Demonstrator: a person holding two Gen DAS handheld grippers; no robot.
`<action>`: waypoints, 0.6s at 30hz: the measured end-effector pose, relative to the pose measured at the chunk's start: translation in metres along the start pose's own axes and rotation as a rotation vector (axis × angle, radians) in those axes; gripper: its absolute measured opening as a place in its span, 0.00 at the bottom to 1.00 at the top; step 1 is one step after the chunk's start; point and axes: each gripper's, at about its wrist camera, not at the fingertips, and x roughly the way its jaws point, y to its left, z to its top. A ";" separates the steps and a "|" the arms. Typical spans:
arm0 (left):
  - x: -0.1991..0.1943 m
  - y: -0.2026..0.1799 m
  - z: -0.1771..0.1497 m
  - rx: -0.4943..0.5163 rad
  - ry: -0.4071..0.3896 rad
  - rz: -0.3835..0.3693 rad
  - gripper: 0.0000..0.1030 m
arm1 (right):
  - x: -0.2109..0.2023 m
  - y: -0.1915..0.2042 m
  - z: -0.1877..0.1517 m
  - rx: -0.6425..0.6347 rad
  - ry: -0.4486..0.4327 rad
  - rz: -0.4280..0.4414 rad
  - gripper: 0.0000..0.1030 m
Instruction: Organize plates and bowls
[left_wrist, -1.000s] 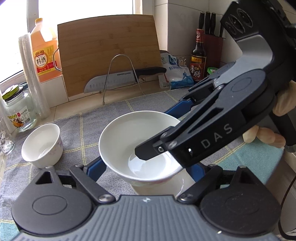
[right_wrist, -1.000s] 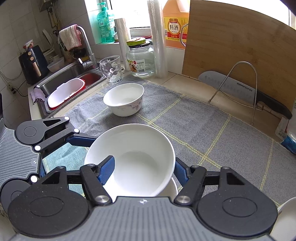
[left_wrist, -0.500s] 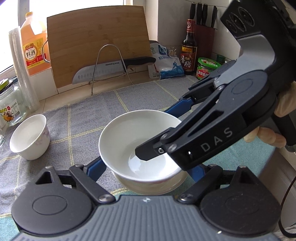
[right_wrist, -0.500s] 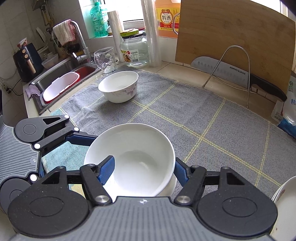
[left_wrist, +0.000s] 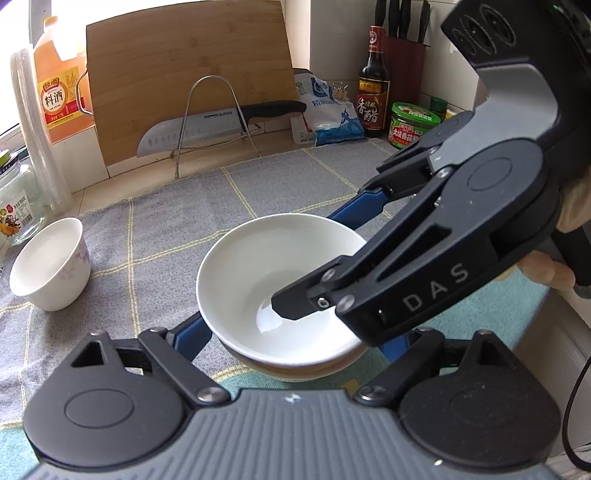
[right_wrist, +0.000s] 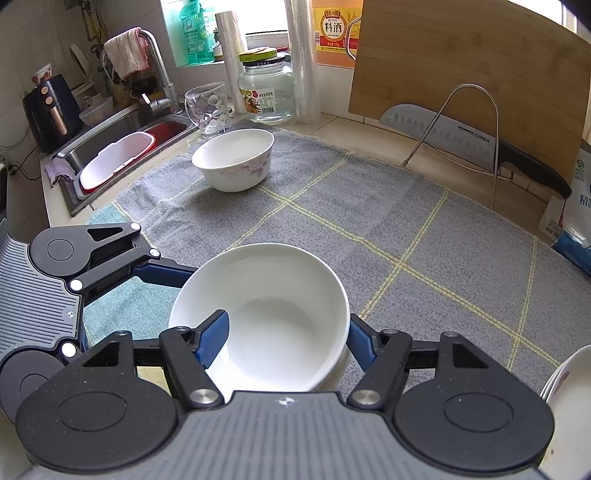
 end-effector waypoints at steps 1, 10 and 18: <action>0.000 0.000 0.000 0.000 0.001 -0.002 0.89 | 0.000 0.000 0.000 -0.001 0.001 -0.002 0.72; 0.003 0.003 -0.001 -0.001 0.003 -0.016 0.93 | 0.002 0.001 -0.003 -0.010 0.002 -0.019 0.80; -0.006 0.009 -0.005 -0.010 0.008 -0.036 0.94 | -0.007 0.000 -0.001 -0.009 -0.041 -0.023 0.99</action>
